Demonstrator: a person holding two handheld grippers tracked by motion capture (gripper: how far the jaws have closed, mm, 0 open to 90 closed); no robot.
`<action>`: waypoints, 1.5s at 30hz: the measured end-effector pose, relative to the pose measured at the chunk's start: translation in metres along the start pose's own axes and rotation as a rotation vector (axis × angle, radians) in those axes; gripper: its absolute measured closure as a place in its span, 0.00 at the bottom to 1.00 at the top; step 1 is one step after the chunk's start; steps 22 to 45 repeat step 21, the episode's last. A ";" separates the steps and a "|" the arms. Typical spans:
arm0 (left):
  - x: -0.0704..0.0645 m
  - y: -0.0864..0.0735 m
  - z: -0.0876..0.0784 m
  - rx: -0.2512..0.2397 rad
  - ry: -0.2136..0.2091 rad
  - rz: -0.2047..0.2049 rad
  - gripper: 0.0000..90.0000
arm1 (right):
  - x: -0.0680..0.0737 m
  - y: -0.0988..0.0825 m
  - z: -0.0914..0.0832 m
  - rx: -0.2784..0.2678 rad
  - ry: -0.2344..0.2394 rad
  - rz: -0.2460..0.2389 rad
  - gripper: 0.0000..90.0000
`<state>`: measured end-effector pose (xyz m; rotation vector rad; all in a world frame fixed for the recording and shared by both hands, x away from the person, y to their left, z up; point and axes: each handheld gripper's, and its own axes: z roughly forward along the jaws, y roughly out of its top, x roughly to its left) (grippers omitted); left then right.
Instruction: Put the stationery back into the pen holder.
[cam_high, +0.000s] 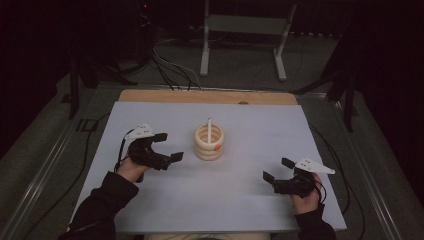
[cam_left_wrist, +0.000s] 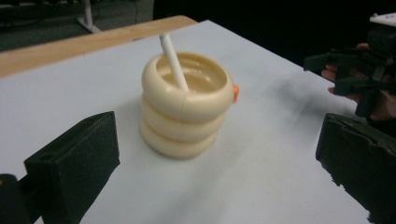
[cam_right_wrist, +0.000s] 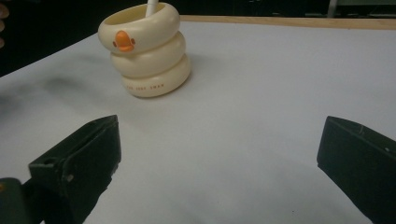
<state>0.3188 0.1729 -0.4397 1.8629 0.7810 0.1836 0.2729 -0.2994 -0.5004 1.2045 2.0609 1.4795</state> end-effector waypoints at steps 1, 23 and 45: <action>-0.001 -0.004 -0.002 0.000 0.001 0.003 0.00 | 0.000 0.000 0.000 0.001 0.000 0.000 0.00; -0.010 -0.085 -0.031 -0.006 0.060 -0.024 0.00 | 0.001 0.000 0.001 0.001 0.002 -0.008 0.00; -0.010 -0.085 -0.031 -0.006 0.060 -0.024 0.00 | 0.001 0.000 0.001 0.001 0.002 -0.008 0.00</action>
